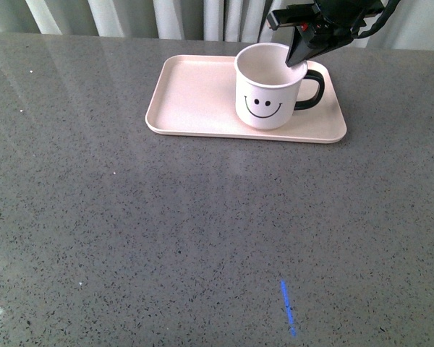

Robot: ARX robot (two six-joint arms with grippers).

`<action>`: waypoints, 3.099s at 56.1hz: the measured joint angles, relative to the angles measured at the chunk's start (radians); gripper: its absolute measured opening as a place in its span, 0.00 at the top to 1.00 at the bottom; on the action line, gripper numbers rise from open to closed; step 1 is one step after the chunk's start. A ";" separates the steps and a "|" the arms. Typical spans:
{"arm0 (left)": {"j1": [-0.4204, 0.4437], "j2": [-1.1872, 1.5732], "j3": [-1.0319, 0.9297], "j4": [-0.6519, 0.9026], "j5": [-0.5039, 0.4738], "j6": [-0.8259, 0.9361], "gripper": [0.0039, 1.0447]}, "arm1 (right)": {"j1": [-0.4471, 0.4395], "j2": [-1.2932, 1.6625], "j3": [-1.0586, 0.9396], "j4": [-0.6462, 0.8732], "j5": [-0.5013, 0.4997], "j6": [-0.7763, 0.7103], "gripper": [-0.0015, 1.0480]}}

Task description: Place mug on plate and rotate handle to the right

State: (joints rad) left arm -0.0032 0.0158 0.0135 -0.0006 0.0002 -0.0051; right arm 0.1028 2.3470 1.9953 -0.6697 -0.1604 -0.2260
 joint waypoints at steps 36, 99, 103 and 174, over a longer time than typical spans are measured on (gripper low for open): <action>0.000 0.000 0.000 0.000 0.000 0.000 0.09 | 0.005 0.003 -0.017 0.036 0.052 -0.026 0.98; 0.000 0.000 0.000 0.000 0.000 0.000 0.09 | 0.008 -0.121 -0.124 0.174 0.028 -0.029 0.09; 0.000 0.000 0.000 0.000 0.000 0.000 0.09 | 0.011 -0.181 -0.180 0.226 0.004 -0.028 0.09; 0.000 0.000 0.000 0.000 0.000 0.000 0.09 | -0.103 -1.163 -1.873 1.716 0.161 0.216 0.98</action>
State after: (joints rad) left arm -0.0032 0.0158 0.0135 -0.0006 -0.0002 -0.0051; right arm 0.0002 1.1839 0.1223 1.0462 0.0010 -0.0101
